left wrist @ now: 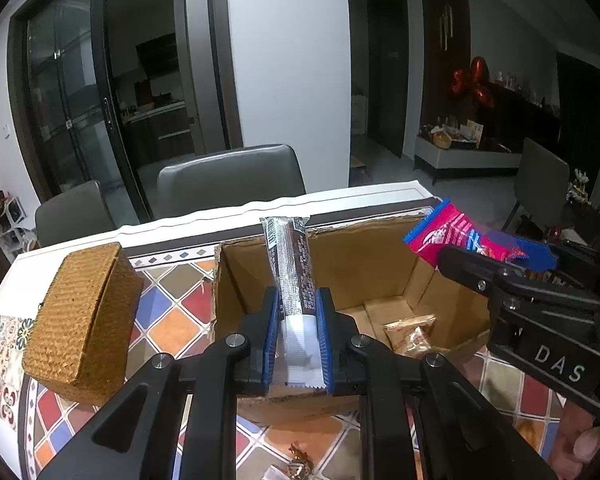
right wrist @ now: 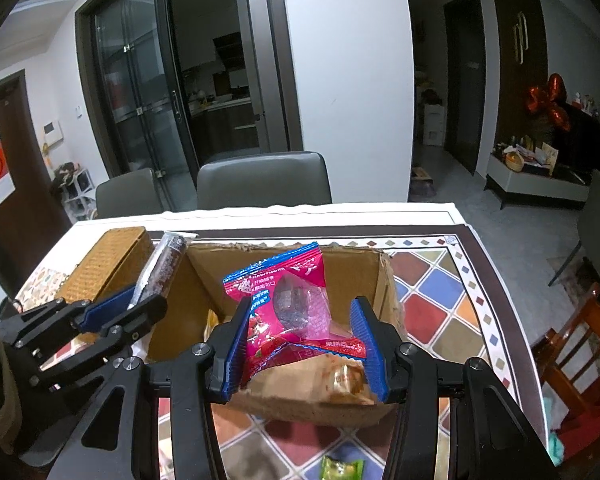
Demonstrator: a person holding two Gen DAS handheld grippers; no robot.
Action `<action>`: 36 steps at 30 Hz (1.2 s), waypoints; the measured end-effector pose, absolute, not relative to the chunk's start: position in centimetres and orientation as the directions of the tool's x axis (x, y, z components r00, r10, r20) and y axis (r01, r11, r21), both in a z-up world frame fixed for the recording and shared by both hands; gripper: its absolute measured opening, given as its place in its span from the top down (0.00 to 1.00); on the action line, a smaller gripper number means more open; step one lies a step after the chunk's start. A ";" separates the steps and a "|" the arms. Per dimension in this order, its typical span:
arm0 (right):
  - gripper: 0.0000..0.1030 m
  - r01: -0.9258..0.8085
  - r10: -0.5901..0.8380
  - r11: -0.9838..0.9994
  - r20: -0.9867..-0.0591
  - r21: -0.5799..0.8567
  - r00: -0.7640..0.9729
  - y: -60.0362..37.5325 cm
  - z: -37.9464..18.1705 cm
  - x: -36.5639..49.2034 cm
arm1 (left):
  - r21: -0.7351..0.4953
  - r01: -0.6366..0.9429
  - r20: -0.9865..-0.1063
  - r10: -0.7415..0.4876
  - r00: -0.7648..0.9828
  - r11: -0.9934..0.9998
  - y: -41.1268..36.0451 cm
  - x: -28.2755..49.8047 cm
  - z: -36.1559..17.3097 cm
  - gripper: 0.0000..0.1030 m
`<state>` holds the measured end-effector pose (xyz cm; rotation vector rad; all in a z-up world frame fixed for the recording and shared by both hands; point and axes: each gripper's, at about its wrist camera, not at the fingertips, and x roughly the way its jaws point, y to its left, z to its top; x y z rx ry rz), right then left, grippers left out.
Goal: Organize snacks
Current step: 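Open left tool dropping the bar while right tool releases pink bag into box, then withdraw both open tools from the box toward the remaining snacks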
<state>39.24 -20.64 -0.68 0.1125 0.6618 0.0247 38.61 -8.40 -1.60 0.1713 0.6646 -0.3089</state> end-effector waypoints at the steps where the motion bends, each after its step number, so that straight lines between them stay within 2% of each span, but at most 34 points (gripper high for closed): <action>1: 0.51 0.013 0.059 0.994 -0.612 0.112 0.788 -20.7 -0.8 39.5 | 0.059 0.336 -0.631 -0.225 0.742 0.940 -8.4 38.8 -1.8 0.81; 6: 0.51 0.011 0.058 0.994 -0.620 0.106 0.782 -20.6 -1.6 40.5 | 0.074 0.341 -0.631 -0.221 0.743 0.937 -8.6 39.2 -2.3 0.81; 8: 0.51 0.008 0.057 0.995 -0.625 0.100 0.778 -20.5 -1.8 40.9 | 0.084 0.339 -0.619 -0.217 0.754 0.937 -8.6 39.0 -2.1 0.74; 10: 0.48 0.019 0.043 0.996 -0.625 0.092 0.779 -20.5 -1.8 41.0 | 0.098 0.331 -0.611 -0.205 0.765 0.939 -8.8 38.8 -2.0 0.59; 12: 0.41 0.028 0.035 0.995 -0.624 0.091 0.781 -20.7 -1.7 41.1 | 0.095 0.323 -0.611 -0.202 0.766 0.941 -8.7 38.7 -2.0 0.58; 13: 0.35 0.037 0.027 0.995 -0.622 0.089 0.783 -20.9 -1.6 41.0 | 0.094 0.318 -0.612 -0.197 0.766 0.944 -8.5 38.7 -2.0 0.55; 15: 0.30 0.052 0.011 0.995 -0.613 0.085 0.790 -21.1 -1.4 40.7 | 0.094 0.303 -0.611 -0.186 0.770 0.948 -8.3 38.5 -1.9 0.49; 18: 0.27 0.066 -0.003 0.995 -0.607 0.081 0.795 -21.4 -1.0 40.3 | 0.097 0.288 -0.605 -0.173 0.777 0.953 -7.9 38.1 -1.7 0.44; 22: 0.26 0.074 -0.011 0.994 -0.599 0.080 0.800 -21.6 -0.3 39.6 | 0.104 0.273 -0.592 -0.161 0.790 0.956 -7.7 37.3 -1.0 0.33; 36: 0.26 0.077 -0.025 0.995 -0.561 0.070 0.828 -21.3 2.5 34.6 | 0.113 0.258 -0.562 -0.153 0.813 0.960 -7.4 32.6 1.3 0.29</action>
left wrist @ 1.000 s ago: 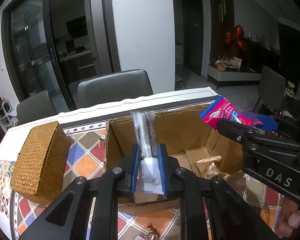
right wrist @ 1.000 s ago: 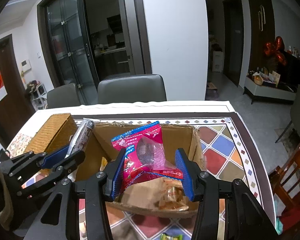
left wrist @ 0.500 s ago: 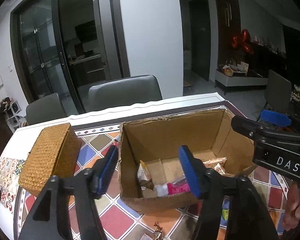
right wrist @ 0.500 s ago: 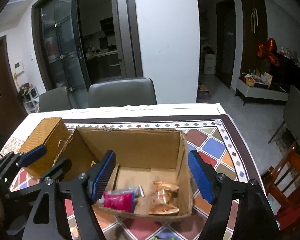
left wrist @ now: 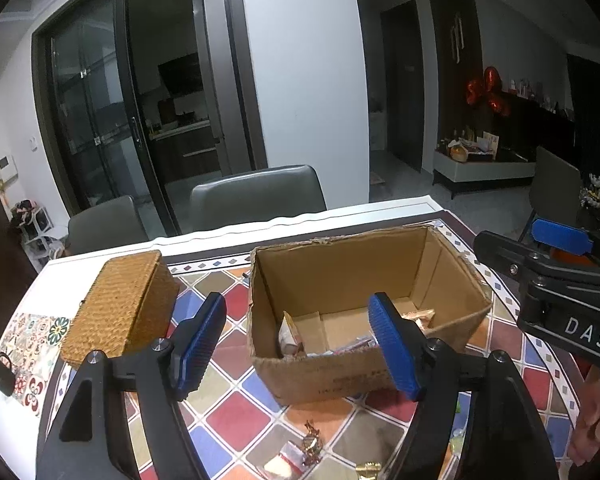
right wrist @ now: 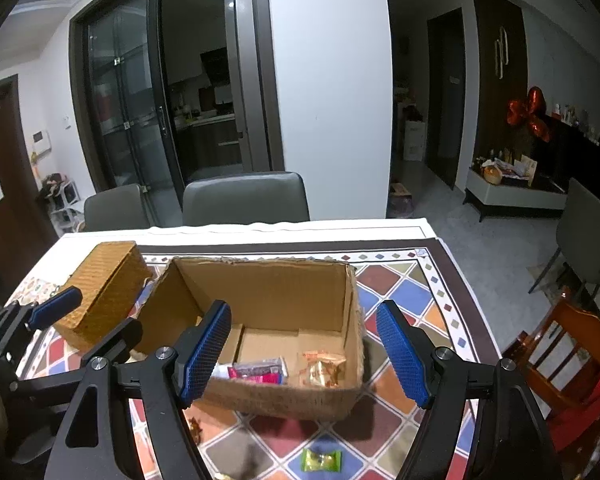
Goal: Organize snacks
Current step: 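Withdraw both open tools from the box toward the remaining snacks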
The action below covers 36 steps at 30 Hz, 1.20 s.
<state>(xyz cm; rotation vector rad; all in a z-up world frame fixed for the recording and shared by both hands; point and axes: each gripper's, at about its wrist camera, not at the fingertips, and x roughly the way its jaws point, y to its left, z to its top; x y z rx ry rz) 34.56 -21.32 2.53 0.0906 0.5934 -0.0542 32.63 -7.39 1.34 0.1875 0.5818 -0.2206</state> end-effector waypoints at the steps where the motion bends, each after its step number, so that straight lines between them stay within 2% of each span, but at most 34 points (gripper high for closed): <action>1: 0.26 0.077 -0.026 0.995 -0.558 0.068 0.829 -21.3 2.7 34.2 | 0.113 0.258 -0.560 -0.153 0.814 0.960 -7.4 32.3 1.5 0.29; 21: 0.26 0.098 -0.053 0.993 -0.521 0.059 0.852 -21.5 4.7 27.7 | 0.113 0.260 -0.531 -0.163 0.831 0.959 -6.7 26.3 3.0 0.29; 36: 0.26 0.125 -0.086 0.991 -0.546 0.035 0.833 -21.7 2.4 24.8 | 0.109 0.251 -0.545 -0.154 0.824 0.962 -6.5 23.6 1.3 0.29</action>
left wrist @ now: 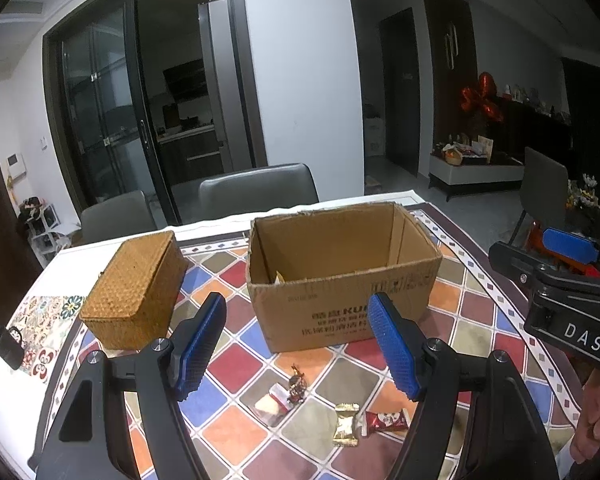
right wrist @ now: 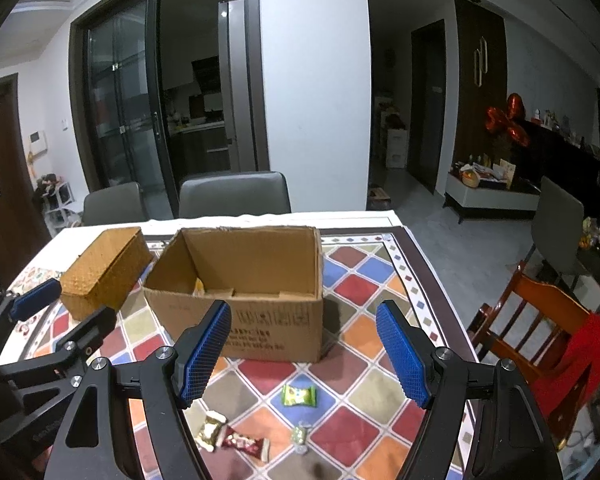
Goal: Organize snacks
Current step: 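Withdraw both open tools from the box toward the remaining snacks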
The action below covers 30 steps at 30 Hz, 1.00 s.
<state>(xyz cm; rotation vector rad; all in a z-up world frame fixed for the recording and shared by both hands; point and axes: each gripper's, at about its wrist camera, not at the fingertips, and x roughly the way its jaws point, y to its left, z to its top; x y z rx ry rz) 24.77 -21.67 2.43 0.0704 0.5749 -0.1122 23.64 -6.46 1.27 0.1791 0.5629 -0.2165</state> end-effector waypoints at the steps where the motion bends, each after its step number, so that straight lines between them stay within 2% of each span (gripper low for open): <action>1: 0.26 0.126 -0.088 0.991 -0.548 0.033 0.832 -21.7 2.3 24.7 | 0.107 0.252 -0.548 -0.154 0.822 0.962 -6.5 23.5 1.0 0.29; 23: 0.26 0.122 -0.082 0.992 -0.623 0.022 0.778 -21.4 -4.0 22.6 | 0.083 0.275 -0.605 -0.171 0.778 0.958 -6.3 21.7 -5.1 0.29; 30: 0.26 0.118 -0.082 0.993 -0.652 0.011 0.753 -21.1 -6.5 22.4 | 0.074 0.285 -0.650 -0.171 0.741 0.956 -5.9 21.9 -8.0 0.29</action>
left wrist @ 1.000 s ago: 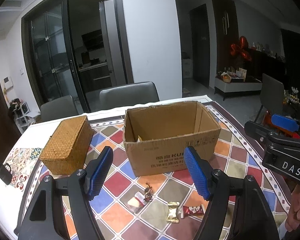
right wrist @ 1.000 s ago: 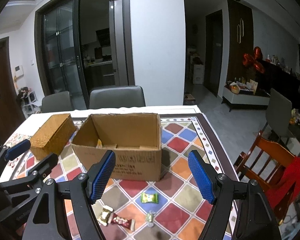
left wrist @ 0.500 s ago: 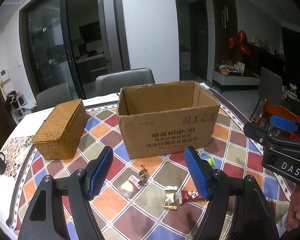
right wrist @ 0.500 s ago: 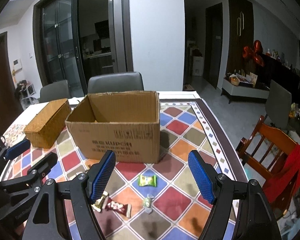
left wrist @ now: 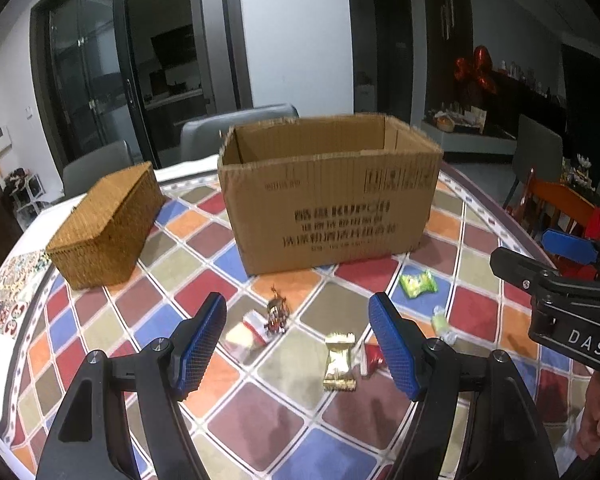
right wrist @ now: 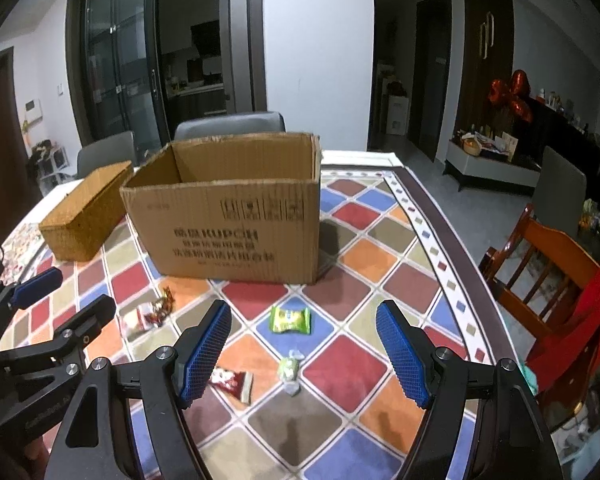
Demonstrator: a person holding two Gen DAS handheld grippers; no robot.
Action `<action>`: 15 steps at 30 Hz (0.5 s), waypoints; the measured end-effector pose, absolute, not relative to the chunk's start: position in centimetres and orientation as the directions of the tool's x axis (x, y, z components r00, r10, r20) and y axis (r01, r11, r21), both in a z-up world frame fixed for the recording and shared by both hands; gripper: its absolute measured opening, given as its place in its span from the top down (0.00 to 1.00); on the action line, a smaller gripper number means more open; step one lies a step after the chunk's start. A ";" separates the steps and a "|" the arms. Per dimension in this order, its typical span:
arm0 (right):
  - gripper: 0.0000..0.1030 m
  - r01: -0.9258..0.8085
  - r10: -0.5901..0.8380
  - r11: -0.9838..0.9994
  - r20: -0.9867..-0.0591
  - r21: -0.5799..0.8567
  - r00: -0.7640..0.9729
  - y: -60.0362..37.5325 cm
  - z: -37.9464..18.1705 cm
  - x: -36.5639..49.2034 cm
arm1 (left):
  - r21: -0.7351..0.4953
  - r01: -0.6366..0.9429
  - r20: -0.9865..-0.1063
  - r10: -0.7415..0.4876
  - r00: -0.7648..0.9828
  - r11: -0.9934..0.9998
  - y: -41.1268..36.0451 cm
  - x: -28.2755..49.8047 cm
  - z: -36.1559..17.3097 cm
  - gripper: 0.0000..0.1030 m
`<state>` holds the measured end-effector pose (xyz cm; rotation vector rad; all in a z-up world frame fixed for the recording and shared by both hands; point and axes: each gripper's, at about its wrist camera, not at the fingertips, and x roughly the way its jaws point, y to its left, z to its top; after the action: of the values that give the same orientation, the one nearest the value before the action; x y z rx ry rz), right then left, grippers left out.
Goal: Organize snacks
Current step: 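Withdraw both open tools from the box toward the remaining snacks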
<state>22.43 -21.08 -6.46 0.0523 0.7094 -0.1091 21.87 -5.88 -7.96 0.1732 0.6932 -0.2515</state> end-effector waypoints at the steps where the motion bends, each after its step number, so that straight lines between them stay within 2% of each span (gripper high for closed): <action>1: 0.26 0.118 -0.082 0.993 -0.659 0.010 0.747 -21.1 -6.9 22.4 | 0.073 0.286 -0.654 -0.171 0.737 0.955 -5.8 21.9 -8.4 0.29; 15: 0.26 0.126 -0.082 0.992 -0.724 0.006 0.685 -21.2 -11.3 23.0 | 0.037 0.328 -0.723 -0.201 0.661 0.944 -6.4 22.8 -13.3 0.29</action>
<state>22.97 -21.21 -11.33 0.0568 0.8081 -0.1166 22.75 -6.35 -13.26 0.1701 0.7949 -0.3005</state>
